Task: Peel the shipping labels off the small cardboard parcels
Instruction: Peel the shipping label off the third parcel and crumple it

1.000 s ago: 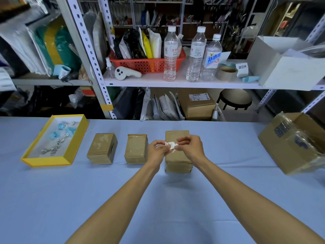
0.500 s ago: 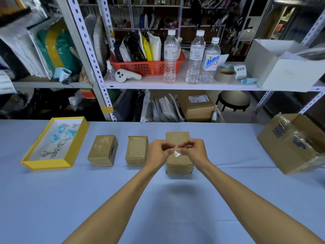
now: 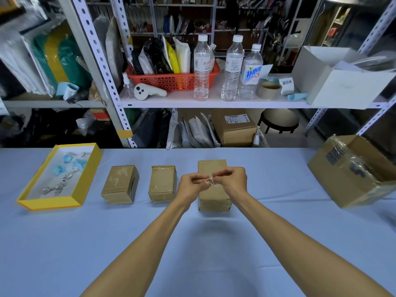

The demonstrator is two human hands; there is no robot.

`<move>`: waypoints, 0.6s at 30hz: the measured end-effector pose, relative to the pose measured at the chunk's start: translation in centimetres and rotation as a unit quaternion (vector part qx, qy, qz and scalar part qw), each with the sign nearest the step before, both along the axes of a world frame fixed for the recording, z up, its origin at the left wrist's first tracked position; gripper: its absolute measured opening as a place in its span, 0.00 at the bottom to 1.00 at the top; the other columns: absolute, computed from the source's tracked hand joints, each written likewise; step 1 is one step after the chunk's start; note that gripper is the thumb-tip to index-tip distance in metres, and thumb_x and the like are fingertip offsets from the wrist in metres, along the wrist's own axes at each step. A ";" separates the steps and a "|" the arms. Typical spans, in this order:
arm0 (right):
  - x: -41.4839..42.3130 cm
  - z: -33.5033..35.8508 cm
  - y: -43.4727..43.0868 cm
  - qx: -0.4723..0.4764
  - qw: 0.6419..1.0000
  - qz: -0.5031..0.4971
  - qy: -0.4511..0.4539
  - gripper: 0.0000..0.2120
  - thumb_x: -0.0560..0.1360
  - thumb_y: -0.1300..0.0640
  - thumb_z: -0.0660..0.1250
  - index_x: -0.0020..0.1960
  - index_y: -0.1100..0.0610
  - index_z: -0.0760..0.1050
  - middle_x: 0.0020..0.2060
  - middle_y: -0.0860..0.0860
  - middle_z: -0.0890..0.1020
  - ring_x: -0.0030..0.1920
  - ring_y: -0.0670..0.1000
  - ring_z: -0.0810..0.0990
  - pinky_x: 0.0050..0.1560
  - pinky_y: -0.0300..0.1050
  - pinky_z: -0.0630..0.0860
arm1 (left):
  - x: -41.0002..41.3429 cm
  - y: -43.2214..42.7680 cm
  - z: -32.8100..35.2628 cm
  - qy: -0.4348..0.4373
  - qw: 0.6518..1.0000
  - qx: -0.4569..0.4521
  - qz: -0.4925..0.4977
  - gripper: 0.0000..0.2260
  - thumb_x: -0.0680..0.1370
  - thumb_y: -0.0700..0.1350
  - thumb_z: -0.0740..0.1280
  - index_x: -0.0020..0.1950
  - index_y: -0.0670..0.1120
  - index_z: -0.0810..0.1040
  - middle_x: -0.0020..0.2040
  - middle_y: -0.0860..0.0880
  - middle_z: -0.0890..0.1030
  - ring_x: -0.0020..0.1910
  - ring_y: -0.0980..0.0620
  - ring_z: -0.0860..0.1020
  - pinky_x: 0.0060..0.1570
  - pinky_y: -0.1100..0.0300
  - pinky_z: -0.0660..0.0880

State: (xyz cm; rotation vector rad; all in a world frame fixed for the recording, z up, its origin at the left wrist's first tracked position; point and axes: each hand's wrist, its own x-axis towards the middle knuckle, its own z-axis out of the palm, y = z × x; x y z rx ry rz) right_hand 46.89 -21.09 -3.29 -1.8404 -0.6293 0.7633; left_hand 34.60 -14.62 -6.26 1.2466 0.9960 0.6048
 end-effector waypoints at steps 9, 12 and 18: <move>-0.4 -0.7 -0.1 -0.004 1.000 -0.001 0.018 0.04 0.65 0.62 0.69 0.36 0.60 0.84 0.35 0.58 0.85 0.43 0.57 0.84 0.52 0.55 0.82 | 0.4 -0.8 0.3 0.054 0.997 0.058 0.008 0.05 0.68 0.39 0.77 0.38 0.44 0.83 0.43 0.44 0.85 0.47 0.47 0.83 0.52 0.52 0.80; -0.4 -1.0 -0.4 0.003 1.000 0.011 0.018 0.08 0.65 0.68 0.72 0.40 0.57 0.85 0.39 0.52 0.86 0.45 0.51 0.84 0.52 0.48 0.82 | 0.6 -1.2 0.7 0.069 0.992 0.098 0.043 0.07 0.66 0.37 0.78 0.35 0.46 0.83 0.37 0.46 0.85 0.42 0.49 0.83 0.44 0.58 0.80; -0.2 -1.4 -0.8 -0.013 0.999 0.032 -0.002 0.03 0.69 0.62 0.76 0.41 0.61 0.84 0.36 0.54 0.86 0.39 0.53 0.85 0.43 0.45 0.83 | 0.7 -0.9 1.4 0.092 0.986 0.126 0.053 0.09 0.66 0.35 0.78 0.43 0.41 0.82 0.38 0.44 0.84 0.38 0.50 0.83 0.38 0.63 0.79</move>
